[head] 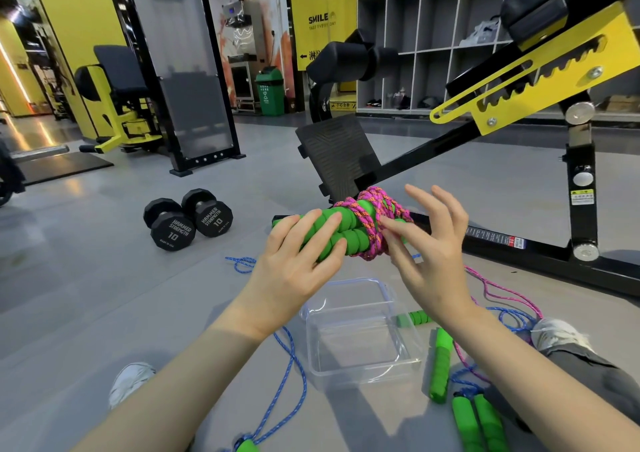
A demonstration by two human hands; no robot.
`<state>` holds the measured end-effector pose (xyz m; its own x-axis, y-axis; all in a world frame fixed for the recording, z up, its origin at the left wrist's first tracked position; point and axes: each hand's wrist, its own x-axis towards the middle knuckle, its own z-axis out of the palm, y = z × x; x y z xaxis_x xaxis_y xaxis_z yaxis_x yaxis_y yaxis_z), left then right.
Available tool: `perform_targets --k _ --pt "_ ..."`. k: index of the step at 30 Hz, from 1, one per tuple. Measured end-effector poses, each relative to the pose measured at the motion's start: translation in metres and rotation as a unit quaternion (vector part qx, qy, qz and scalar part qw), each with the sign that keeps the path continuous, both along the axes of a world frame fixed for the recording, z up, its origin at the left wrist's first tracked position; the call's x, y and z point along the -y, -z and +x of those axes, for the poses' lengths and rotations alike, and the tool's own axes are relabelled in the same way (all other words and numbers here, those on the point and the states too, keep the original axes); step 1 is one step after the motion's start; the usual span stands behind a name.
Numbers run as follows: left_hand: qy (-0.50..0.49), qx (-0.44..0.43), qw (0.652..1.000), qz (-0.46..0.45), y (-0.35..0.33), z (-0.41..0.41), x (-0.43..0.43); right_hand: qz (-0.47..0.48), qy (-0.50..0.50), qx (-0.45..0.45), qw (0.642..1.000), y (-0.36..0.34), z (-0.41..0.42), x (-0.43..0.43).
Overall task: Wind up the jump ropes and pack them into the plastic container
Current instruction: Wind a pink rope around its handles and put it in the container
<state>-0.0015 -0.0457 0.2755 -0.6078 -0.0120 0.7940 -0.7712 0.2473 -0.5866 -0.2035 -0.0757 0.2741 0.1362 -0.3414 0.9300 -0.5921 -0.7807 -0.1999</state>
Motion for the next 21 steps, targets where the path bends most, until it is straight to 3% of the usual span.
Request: perform_targets --k 3,6,21 --pt "0.003 -0.014 1.000 0.001 -0.004 -0.001 -0.002 0.153 -0.058 0.088 0.983 -0.017 0.002 -0.010" --pt "0.004 -0.023 1.000 0.003 -0.007 -0.002 -0.003 0.238 -0.091 0.088 0.963 -0.029 -0.004 -0.012" --pt "0.004 0.000 1.000 0.002 -0.005 0.000 -0.003 0.271 -0.106 -0.028 0.956 -0.039 -0.018 -0.008"
